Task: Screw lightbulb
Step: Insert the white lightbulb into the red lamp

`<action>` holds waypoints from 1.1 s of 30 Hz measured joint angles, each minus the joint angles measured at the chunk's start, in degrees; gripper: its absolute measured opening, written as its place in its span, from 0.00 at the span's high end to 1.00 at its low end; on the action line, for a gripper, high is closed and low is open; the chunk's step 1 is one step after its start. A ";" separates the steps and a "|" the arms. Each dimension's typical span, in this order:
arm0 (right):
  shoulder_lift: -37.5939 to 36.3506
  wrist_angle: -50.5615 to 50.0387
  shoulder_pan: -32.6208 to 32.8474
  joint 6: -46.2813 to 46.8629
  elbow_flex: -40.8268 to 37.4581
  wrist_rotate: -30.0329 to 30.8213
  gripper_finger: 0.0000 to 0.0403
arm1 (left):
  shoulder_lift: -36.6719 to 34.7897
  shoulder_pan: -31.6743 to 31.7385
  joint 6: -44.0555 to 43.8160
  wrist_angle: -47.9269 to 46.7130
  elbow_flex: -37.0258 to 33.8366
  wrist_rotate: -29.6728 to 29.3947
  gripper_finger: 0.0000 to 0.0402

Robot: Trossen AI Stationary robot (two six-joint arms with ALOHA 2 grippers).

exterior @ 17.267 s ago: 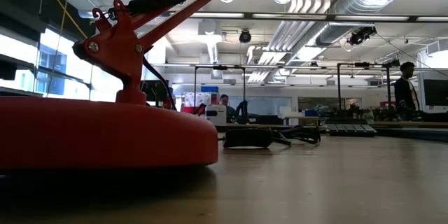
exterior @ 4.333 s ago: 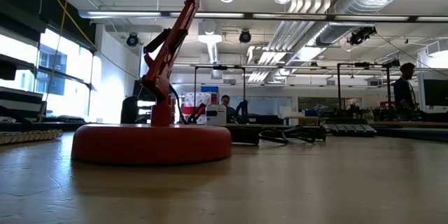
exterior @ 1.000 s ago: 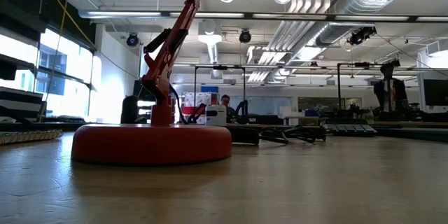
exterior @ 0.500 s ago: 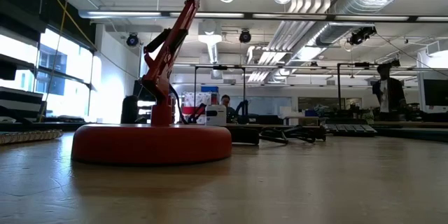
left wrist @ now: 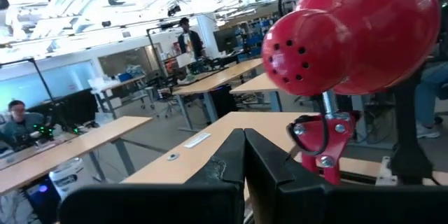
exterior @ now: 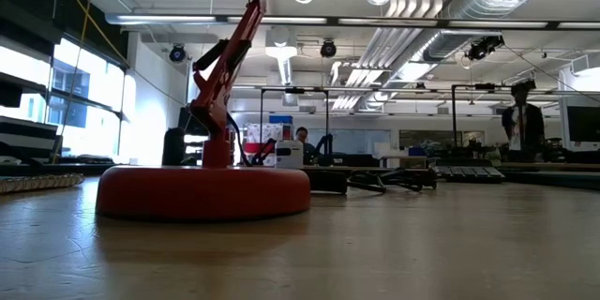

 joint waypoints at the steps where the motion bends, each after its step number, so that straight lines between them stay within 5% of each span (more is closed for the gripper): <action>1: 0.01 0.67 0.00 -0.04 0.00 -0.18 0.33 | 0.00 0.35 0.13 0.00 0.00 0.01 1.00; 9: 1.01 1.57 0.03 -0.88 0.00 -1.27 0.33 | -0.02 5.16 2.53 -0.02 0.00 0.27 1.00; 24: 2.78 3.65 -0.13 -2.01 0.00 -1.06 0.33 | 0.24 10.39 2.12 -1.23 0.00 12.39 1.00; 33: 3.64 5.27 -0.52 -2.98 0.02 -0.33 0.33 | 0.46 10.64 -1.16 -3.84 0.00 14.45 1.00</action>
